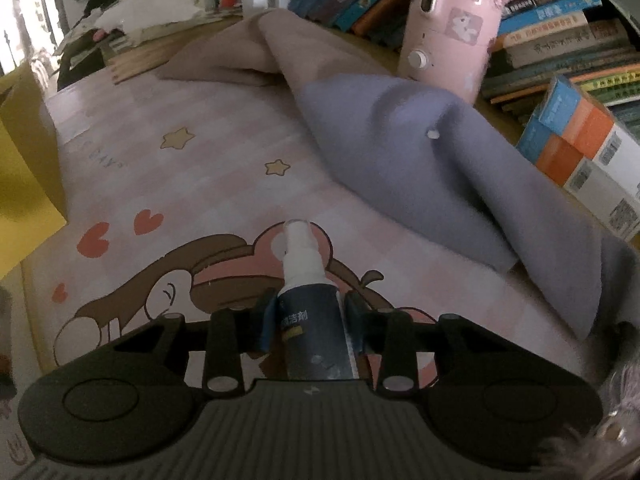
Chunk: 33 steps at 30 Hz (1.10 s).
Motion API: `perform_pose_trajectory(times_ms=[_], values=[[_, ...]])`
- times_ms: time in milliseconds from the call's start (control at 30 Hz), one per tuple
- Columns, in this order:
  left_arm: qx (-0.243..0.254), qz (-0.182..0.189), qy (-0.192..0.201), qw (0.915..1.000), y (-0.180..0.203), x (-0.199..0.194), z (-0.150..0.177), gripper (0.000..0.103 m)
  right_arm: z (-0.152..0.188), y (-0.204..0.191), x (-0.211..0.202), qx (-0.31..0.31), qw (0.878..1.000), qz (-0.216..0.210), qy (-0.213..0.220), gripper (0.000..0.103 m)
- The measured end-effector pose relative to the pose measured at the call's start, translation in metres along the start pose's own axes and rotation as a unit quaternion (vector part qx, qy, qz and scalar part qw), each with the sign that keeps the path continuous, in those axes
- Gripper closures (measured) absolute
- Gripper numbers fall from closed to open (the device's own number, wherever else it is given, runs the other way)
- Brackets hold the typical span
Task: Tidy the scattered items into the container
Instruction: 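Lift the medicine box and spray bottle and carry both toward the yellow box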
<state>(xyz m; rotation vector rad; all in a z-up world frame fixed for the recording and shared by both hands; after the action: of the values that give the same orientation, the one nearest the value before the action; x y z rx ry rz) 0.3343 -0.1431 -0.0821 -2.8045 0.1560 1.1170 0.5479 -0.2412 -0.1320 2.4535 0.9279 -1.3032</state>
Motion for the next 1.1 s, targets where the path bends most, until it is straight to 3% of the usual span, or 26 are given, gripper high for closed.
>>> perform_pose_trajectory(times_ms=[167, 300, 1100], values=[[0.002, 0.003, 0.011, 0.9999, 0.002, -0.014, -0.005, 0.046, 0.003, 0.001, -0.004, 0.007, 1.0, 0.011, 0.001, 0.071], [0.007, 0.004, 0.024, 0.9997, 0.002, -0.029, -0.012, 0.046, 0.006, -0.006, -0.019, 0.016, 0.999, 0.019, 0.027, 0.072], [0.035, 0.048, 0.093, 0.9939, 0.004, -0.121, -0.013, 0.046, 0.049, -0.077, -0.159, 0.025, 0.994, 0.01, 0.106, 0.073]])
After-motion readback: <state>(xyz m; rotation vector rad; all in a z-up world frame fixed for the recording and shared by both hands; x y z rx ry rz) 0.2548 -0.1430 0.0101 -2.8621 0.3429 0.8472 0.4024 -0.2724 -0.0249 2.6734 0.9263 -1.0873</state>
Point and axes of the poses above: each gripper's, at about its wrist camera, not at the fingertips, and x roughly the way its jaws point, y to its right, z to its underside, the point moved 4 cm from there along x, roughly the way its jaws point, and after that the axes turned 9 degrees about x, right-handed, at the moved point
